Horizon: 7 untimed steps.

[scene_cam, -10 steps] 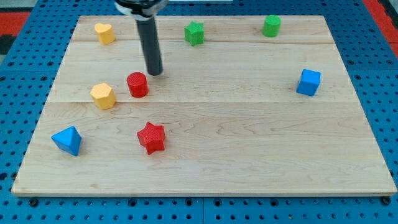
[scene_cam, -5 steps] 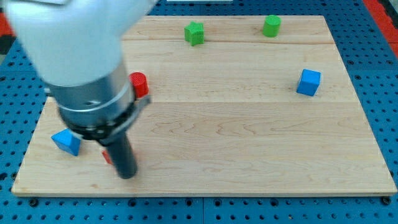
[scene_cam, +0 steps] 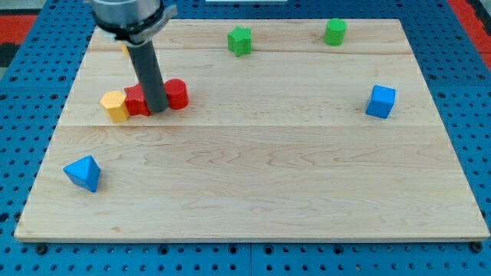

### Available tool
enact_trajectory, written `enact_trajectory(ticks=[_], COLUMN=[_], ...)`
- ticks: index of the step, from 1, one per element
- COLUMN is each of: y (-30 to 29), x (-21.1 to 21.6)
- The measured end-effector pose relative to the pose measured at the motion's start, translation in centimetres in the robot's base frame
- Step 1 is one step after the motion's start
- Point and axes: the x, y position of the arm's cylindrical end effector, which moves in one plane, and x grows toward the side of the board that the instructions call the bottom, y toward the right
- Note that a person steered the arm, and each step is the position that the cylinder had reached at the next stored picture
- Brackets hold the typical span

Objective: Push the red blocks and yellow hexagon towards the top side

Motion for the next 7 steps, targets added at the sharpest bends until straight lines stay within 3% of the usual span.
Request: enact_trajectory(ticks=[1,2,3,4,5,7], y=[0.0,2.4,1.6,-6.7,-11.8,-5.4], x=[-2.7,-0.1,5.6,5.9,2.5,2.7])
